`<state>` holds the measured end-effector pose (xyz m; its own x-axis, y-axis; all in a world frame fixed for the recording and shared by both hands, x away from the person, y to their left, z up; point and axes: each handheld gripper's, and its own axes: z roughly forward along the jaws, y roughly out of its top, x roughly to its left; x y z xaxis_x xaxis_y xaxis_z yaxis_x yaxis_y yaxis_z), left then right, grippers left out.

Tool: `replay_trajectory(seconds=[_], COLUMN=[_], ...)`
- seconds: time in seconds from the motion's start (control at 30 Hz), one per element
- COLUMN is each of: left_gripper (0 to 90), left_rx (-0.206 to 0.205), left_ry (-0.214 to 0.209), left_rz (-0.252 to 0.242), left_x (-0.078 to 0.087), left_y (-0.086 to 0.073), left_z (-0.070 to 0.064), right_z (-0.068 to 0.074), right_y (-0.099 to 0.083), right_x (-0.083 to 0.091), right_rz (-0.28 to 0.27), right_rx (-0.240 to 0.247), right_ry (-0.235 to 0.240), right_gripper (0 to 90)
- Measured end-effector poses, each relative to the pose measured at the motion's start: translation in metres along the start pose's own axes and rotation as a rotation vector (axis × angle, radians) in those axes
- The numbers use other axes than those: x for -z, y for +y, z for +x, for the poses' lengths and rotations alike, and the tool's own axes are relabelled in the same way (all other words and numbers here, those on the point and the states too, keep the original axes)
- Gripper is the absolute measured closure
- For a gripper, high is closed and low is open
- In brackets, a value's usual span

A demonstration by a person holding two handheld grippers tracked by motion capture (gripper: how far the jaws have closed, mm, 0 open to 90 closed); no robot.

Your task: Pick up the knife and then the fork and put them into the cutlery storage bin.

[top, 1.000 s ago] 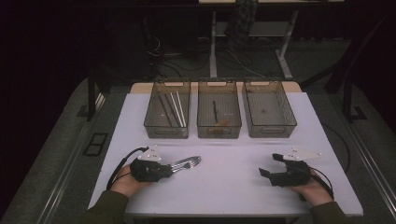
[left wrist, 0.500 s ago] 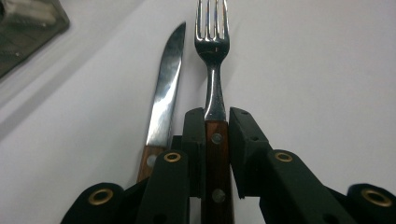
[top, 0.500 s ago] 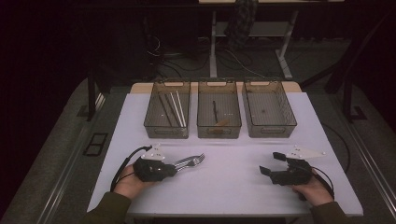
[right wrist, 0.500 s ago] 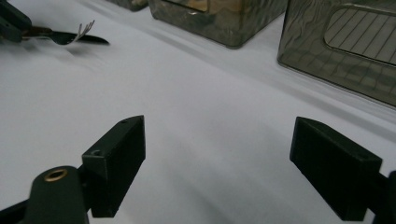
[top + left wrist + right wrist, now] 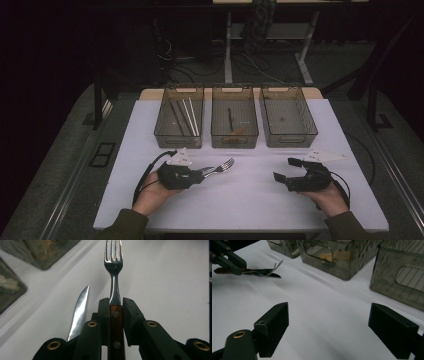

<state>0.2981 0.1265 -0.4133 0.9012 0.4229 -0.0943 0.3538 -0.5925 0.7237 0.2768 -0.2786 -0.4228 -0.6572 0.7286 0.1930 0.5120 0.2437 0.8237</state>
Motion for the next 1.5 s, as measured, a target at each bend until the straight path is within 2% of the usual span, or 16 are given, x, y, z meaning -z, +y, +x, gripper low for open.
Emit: replay_trajectory(seconds=[0.07,0.13,0.2,0.47,0.67,0.83,0.93,1.0,1.07,1.23,1.4,1.5], left_gripper=[76.8,76.8,76.8,76.8,76.8,76.8,76.8,76.8,76.8,76.8,76.8,76.7], left_rx=[-0.001,-0.004,0.003,-0.008,-0.007,-0.016,-0.016,-0.017,-0.019,-0.026,-0.034,-0.038], left_ry=[-0.002,0.001,-0.001,0.007,0.014,0.019,0.022,0.021,0.02,0.022,0.018,0.014], left_rz=[-0.005,-0.007,-0.015,-0.033,-0.06,-0.1,-0.114,-0.119,-0.117,-0.108,-0.106,-0.11], left_x=[-0.004,-0.009,-0.014,-0.034,-0.045,-0.042,-0.04,-0.04,-0.04,-0.043,-0.046,-0.047], left_y=[0.005,0.011,0.017,0.041,0.054,0.055,0.055,0.055,0.055,0.054,0.054,0.054], left_z=[-0.002,-0.005,-0.006,-0.018,-0.028,-0.033,-0.033,-0.034,-0.035,-0.035,-0.037,-0.038], right_z=[0.002,0.002,0.002,0.004,0.008,0.011,0.011,0.012,0.013,0.014,0.013,0.014], right_y=[0.006,0.011,0.015,0.021,0.028,0.032,0.033,0.034,0.034,0.037,0.038,0.041], right_x=[-0.002,-0.004,-0.007,-0.015,-0.028,-0.044,-0.05,-0.053,-0.056,-0.056,-0.051,-0.048], right_rz=[-0.005,-0.023,-0.031,-0.055,-0.069,-0.072,-0.074,-0.079,-0.086,-0.113,-0.14,-0.151], right_rx=[-0.006,-0.026,-0.031,-0.078,-0.109,-0.143,-0.178,-0.19,-0.19,-0.199,-0.214,-0.204], right_ry=[-0.006,0.012,0.039,0.087,0.138,0.184,0.212,0.233,0.233,0.231,0.245,0.259], right_gripper=[16.7,17.0,22.5,24.5,30.1,36.1,44.3,49.5,54.4,68.2,77.5,79.6])
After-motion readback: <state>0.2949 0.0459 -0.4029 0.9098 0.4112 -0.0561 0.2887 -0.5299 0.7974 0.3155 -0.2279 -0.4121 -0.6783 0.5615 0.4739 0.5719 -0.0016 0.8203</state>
